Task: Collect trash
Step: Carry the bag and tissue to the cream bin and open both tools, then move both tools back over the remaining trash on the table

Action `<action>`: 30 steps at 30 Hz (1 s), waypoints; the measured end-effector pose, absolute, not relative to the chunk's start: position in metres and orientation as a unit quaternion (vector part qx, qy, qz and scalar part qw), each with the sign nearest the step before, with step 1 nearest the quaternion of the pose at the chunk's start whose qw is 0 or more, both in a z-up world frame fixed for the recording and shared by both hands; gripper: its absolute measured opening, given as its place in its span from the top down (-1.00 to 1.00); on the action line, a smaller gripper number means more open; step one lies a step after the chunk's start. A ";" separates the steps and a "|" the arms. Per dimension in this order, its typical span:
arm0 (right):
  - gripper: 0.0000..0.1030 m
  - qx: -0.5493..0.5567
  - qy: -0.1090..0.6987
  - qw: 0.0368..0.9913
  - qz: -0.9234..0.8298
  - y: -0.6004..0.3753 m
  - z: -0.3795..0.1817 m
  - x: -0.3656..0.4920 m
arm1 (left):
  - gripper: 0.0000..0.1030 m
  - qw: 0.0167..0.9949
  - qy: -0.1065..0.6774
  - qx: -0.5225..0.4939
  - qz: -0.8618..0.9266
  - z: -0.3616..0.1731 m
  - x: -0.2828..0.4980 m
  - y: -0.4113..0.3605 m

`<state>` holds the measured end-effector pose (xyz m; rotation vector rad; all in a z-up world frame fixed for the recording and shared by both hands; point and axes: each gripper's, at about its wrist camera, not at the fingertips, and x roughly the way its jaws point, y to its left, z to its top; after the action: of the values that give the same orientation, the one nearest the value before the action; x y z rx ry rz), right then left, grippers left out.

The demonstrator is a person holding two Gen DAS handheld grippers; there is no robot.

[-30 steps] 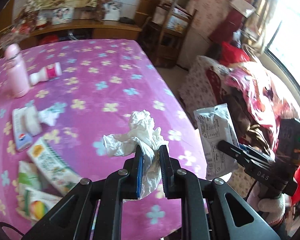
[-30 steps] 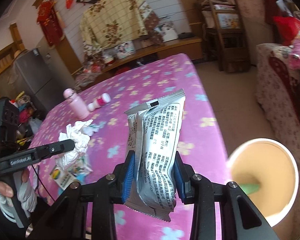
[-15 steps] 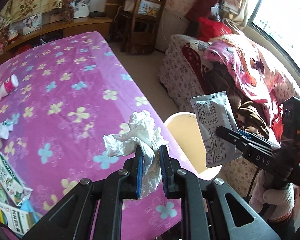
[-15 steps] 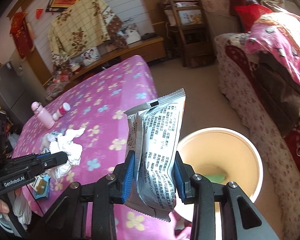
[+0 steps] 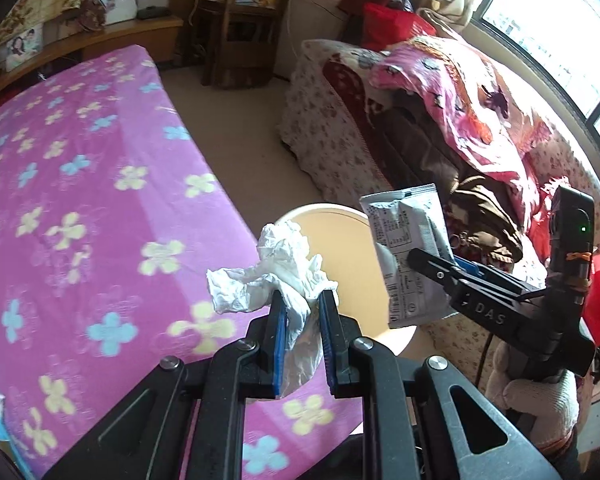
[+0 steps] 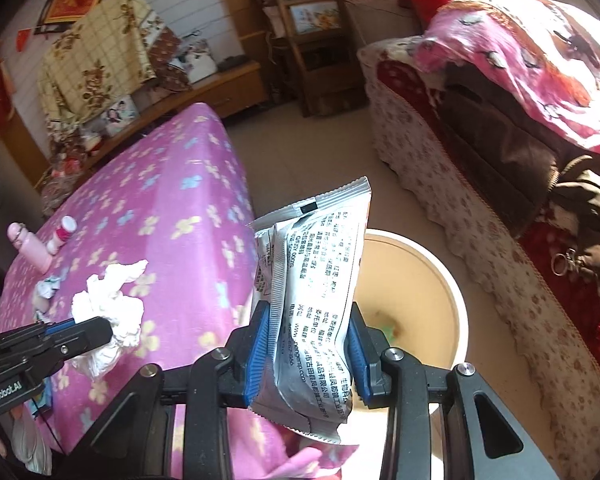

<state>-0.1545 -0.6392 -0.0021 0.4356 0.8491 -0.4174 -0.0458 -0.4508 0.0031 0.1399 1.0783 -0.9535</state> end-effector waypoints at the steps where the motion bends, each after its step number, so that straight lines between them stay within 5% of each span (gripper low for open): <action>1: 0.25 0.212 0.406 0.866 -0.203 -0.642 -0.004 -0.156 | 0.67 0.747 0.494 0.064 -0.440 0.001 -0.048 -0.456; 8: 0.05 0.228 0.408 0.850 -0.242 -0.661 -0.012 -0.166 | 0.62 0.736 0.486 0.055 -0.468 -0.002 -0.057 -0.480; 12: -0.19 0.241 0.400 0.846 -0.257 -0.670 -0.014 -0.170 | -0.27 0.737 0.479 0.035 -0.477 -0.003 -0.057 -0.484; 14: -0.31 0.245 0.397 0.845 -0.263 -0.674 -0.014 -0.172 | -0.30 0.737 0.476 0.027 -0.480 -0.003 -0.055 -0.483; 30: -0.31 0.221 0.391 0.864 -0.227 -0.647 -0.003 -0.158 | -0.30 0.785 0.467 0.066 -0.402 -0.003 -0.049 -0.439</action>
<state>-0.1576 -0.6473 -0.0032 0.4632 0.8204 -0.4763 -0.0486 -0.4388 -0.0033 0.1413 1.0065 -0.8673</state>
